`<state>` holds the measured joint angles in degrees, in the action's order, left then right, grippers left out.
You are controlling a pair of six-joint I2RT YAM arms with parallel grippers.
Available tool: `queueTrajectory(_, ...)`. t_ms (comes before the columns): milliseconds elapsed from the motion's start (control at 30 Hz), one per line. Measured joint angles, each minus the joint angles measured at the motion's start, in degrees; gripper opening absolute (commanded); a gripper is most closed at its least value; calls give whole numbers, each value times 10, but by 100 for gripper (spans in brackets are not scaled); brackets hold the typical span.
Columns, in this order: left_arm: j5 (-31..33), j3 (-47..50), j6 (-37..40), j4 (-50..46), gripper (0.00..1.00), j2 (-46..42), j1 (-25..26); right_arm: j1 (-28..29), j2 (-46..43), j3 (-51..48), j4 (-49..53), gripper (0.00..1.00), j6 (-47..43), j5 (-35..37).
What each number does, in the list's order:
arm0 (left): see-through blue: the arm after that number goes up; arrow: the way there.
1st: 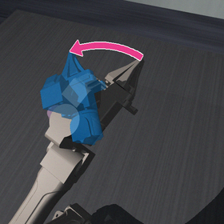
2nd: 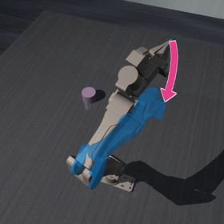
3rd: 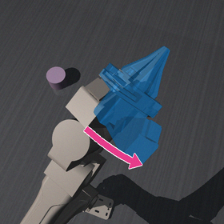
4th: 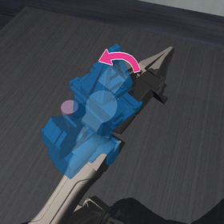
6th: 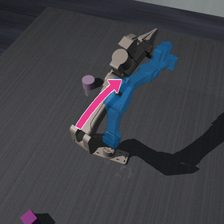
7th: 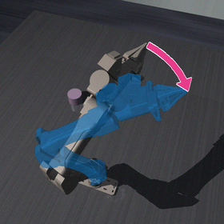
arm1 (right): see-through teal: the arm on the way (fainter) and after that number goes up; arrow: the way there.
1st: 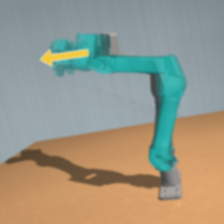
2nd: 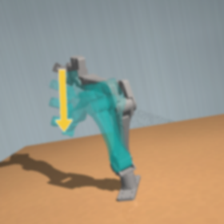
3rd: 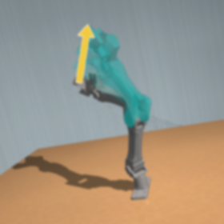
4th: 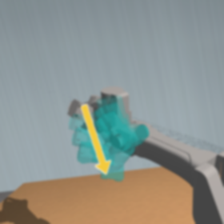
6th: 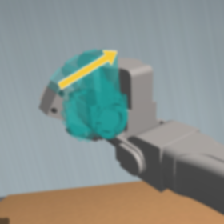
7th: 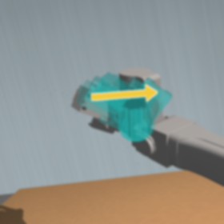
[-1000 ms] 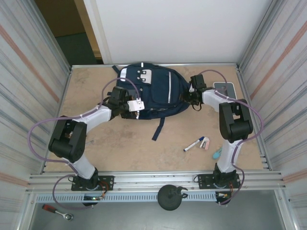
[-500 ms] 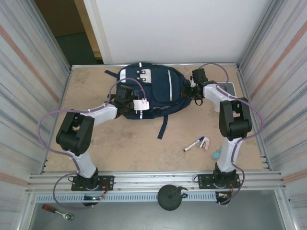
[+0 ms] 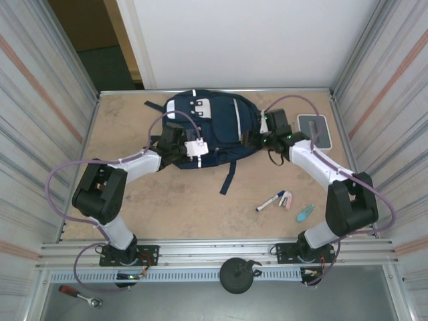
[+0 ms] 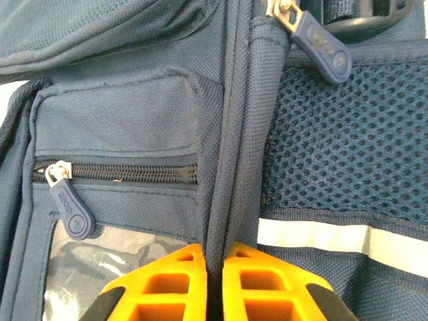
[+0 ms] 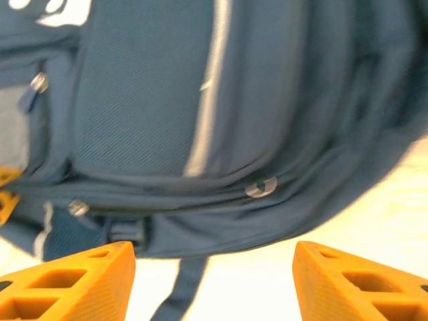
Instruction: Pack the student bag
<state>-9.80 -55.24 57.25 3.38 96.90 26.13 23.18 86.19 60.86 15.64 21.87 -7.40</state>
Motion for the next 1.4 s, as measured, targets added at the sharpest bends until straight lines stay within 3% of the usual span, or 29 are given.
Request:
queueTrajectory(233, -33, 0, -28, -25, 0, -10, 2, 145, 7, -55, -89, 65, -12, 65)
queueTrajectory(467, -80, -7, -46, -53, 0, -15, -11, 209, 69, -60, -188, 55, -33, 160)
queueTrajectory(667, -101, -10, -53, -58, 0, -15, -19, 233, 113, -60, -221, 52, -30, 236)
queueTrajectory(1000, -114, -10, -62, -62, 0, -15, -22, 260, 165, -45, -225, 58, 5, 339)
queueTrajectory(1400, -118, -11, -66, -62, 0, -15, -22, 270, 171, -15, -192, 39, 20, 406)
